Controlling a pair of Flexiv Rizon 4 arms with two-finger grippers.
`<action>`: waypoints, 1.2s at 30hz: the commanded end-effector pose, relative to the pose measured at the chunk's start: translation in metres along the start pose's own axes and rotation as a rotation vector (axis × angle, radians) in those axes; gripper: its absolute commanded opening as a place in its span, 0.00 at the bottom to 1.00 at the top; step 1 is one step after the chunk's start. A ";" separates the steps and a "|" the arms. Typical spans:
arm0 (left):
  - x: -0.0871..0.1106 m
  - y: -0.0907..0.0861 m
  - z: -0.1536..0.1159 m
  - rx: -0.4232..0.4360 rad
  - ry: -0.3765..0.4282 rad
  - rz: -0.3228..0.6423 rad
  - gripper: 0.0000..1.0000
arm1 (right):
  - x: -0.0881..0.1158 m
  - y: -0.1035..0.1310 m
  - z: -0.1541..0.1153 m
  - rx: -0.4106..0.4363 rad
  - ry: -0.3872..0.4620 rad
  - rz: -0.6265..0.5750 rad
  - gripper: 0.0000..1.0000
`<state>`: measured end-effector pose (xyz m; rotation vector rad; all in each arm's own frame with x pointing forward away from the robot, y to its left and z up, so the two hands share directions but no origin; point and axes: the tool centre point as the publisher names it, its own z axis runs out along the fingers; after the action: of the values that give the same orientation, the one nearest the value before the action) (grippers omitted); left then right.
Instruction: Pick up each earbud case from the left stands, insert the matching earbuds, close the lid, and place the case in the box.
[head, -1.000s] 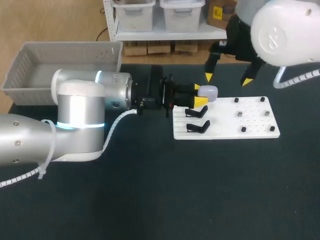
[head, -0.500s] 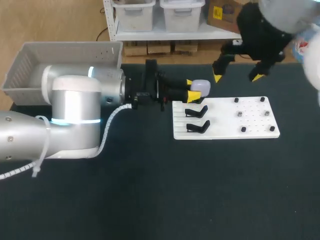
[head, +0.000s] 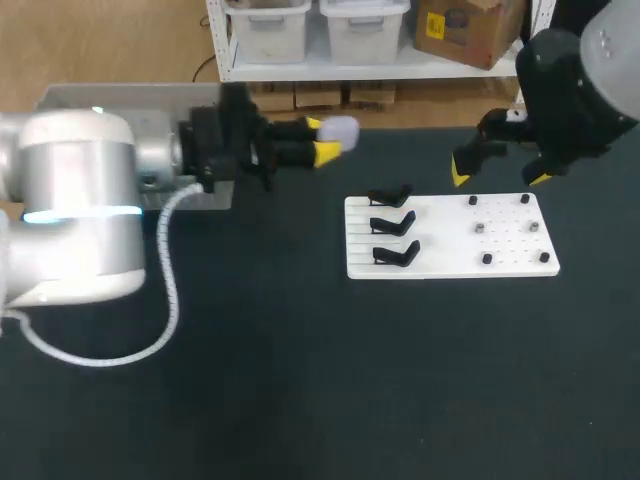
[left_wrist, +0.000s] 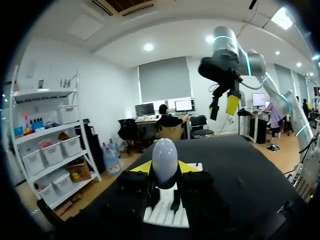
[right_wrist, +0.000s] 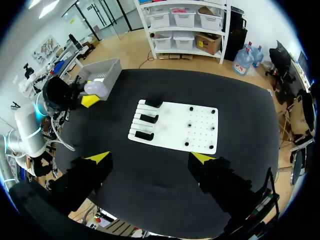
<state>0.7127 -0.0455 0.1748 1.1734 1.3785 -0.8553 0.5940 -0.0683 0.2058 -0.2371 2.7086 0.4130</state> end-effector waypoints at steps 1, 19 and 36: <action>0.001 0.015 -0.055 -0.340 0.050 0.014 0.00 | 0.003 0.000 0.001 0.003 -0.102 0.002 1.00; 0.079 0.156 -0.175 -0.560 0.260 0.004 0.00 | 0.003 0.000 0.001 0.003 -0.102 0.002 1.00; 0.120 0.207 -0.213 -0.511 0.251 -0.063 1.00 | 0.003 0.000 0.001 0.003 -0.102 0.002 1.00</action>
<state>0.8651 0.2297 0.1132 0.8511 1.7241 -0.3542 0.5930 -0.0685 0.2048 -0.2120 2.6175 0.4124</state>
